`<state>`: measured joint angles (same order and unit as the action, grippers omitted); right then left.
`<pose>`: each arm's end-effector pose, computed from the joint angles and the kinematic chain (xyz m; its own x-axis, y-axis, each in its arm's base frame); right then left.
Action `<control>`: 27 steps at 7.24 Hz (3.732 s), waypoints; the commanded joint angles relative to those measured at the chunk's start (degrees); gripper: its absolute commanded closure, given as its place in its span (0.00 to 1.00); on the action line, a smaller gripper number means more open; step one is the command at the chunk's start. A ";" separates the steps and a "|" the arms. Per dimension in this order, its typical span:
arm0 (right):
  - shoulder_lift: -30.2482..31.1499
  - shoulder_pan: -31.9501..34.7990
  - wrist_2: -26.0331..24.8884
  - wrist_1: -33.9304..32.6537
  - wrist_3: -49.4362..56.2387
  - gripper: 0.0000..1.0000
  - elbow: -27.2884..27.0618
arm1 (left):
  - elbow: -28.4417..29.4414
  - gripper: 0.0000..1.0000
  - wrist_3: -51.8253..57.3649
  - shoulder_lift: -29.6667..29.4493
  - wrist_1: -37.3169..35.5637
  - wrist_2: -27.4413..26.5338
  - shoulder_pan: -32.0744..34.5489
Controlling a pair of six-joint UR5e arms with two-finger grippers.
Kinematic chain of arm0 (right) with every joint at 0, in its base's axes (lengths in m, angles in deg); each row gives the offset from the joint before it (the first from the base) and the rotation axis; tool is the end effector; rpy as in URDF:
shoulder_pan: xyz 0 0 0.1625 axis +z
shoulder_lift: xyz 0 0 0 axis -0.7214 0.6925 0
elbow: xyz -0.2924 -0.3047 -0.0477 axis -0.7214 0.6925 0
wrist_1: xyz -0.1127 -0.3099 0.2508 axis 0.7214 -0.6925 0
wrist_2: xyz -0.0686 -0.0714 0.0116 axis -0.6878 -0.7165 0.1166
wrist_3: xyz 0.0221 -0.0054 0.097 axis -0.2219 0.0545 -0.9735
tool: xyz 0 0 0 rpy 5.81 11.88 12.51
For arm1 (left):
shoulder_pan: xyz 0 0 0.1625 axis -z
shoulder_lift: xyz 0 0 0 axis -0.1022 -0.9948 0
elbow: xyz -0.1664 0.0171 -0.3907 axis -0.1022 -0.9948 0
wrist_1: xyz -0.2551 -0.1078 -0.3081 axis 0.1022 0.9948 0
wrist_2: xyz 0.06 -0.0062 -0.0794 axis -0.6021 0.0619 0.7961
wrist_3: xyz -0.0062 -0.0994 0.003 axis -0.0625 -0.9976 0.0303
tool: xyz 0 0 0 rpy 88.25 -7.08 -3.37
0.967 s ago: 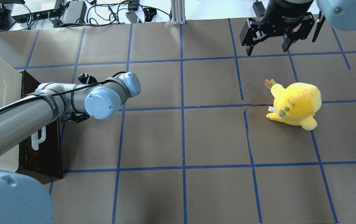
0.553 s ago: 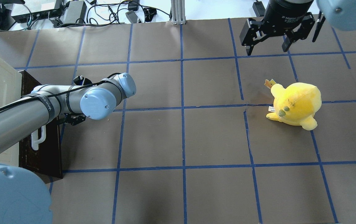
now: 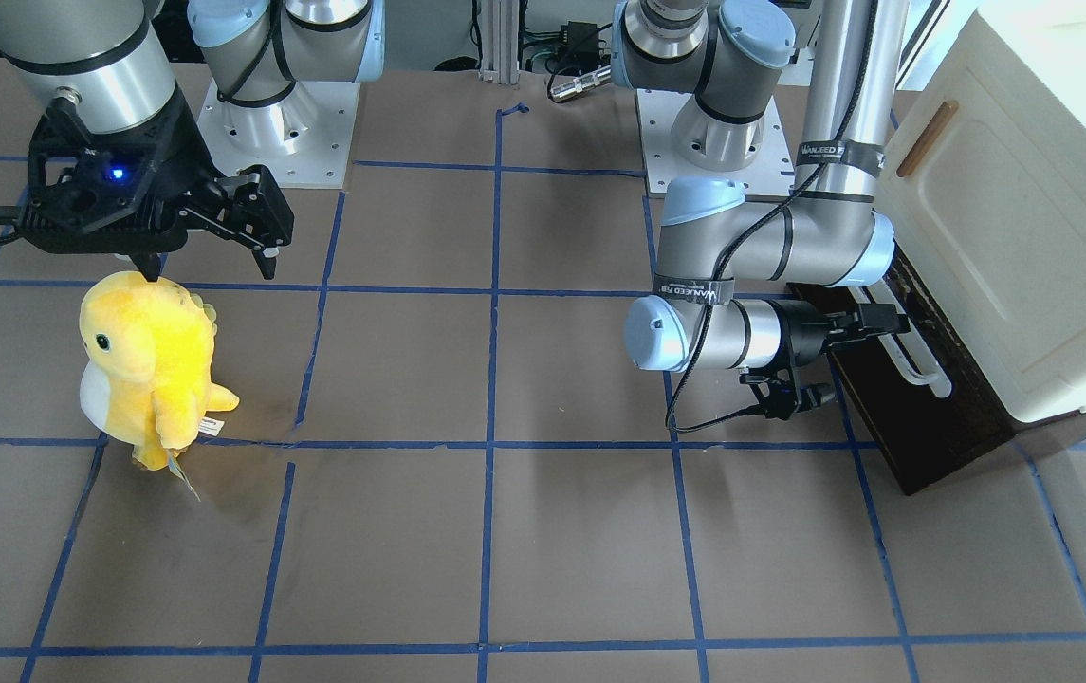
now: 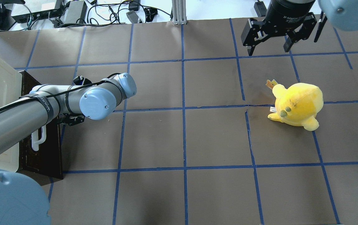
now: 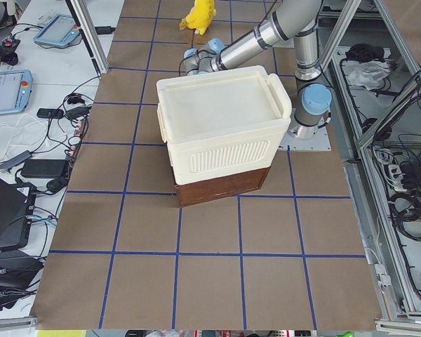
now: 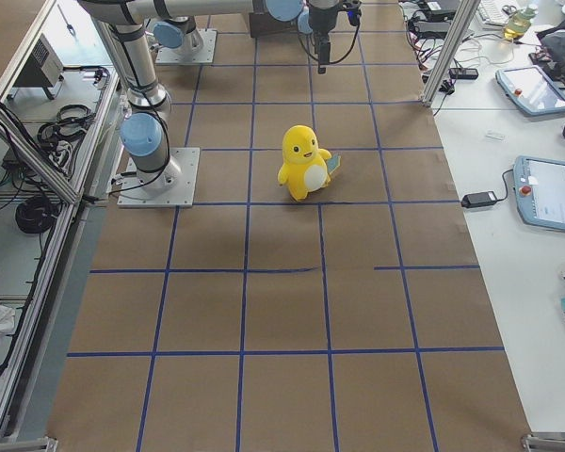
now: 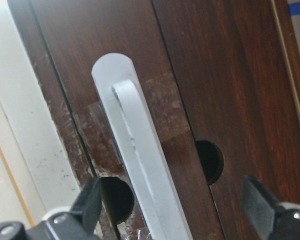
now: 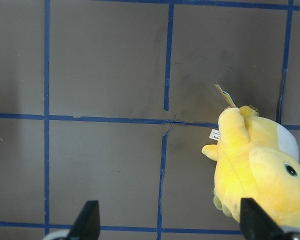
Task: Pull drawer sideways
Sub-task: 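Lower the left gripper around the white drawer handle and close it, then pull the drawer handle with the left gripper, sliding the drawer out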
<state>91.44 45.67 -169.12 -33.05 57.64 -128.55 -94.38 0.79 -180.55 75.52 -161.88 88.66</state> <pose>0.1495 -0.5285 0.5089 -0.9985 -0.0532 0.0102 -0.0537 0.9975 -0.0457 -0.0801 -0.5006 0.1889 -0.2955 0.2241 -0.9287 -0.1000 0.9595 0.2634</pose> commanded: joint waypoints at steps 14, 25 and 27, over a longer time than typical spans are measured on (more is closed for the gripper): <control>0.00 0.00 0.00 0.00 0.09 0.00 0.00 | -0.69 0.51 -0.11 0.61 0.04 -0.77 -0.49; 0.00 0.00 0.00 0.00 0.00 0.00 0.00 | 0.98 0.80 0.33 0.09 -0.66 -0.50 -0.40; 0.00 0.00 0.00 0.00 0.00 0.00 0.00 | 1.07 0.81 0.25 -0.18 -0.66 -0.33 -0.14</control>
<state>91.44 45.67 -169.12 -33.05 57.64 -128.55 -93.47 1.08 -180.56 74.88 -162.28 88.38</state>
